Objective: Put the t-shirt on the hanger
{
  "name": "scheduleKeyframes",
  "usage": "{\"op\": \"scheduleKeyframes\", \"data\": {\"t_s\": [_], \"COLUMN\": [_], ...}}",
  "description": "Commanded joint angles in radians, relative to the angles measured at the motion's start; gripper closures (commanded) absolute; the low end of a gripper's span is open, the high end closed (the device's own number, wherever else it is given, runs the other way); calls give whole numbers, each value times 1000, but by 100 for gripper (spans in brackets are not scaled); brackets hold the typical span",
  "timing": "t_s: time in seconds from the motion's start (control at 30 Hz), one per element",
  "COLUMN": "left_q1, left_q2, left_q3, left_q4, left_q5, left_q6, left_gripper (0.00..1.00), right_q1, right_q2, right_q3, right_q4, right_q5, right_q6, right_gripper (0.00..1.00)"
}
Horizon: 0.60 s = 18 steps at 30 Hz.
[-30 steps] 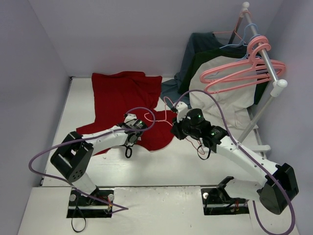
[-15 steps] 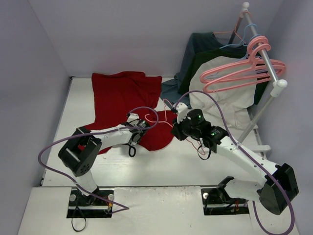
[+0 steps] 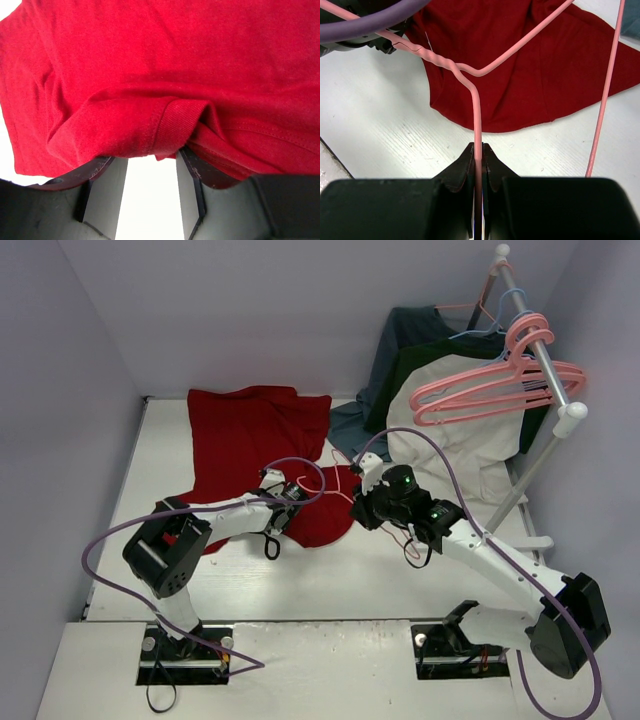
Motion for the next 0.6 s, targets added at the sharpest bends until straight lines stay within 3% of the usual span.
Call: {"op": "scheduleKeyframes", "data": {"t_s": [0.0, 0.3, 0.47, 0.57], "left_q1": [-2, 0, 10, 21], "left_q2": [-36, -4, -23, -70], "left_q3": [32, 32, 28, 24], "left_q4": [0, 1, -5, -8], "left_q5": [-64, -79, -81, -70], "left_q6": [-3, -8, -7, 15], "left_gripper": [62, 74, 99, 100], "right_q1": [-7, -7, -8, -18], "right_q2": [-24, -19, -20, -20], "right_q3": [11, 6, 7, 21], "right_q4": [70, 71, 70, 70], "right_q5": [-13, -14, -17, -37], "right_q6": [3, 0, -12, -14], "right_gripper": [100, 100, 100, 100]}}
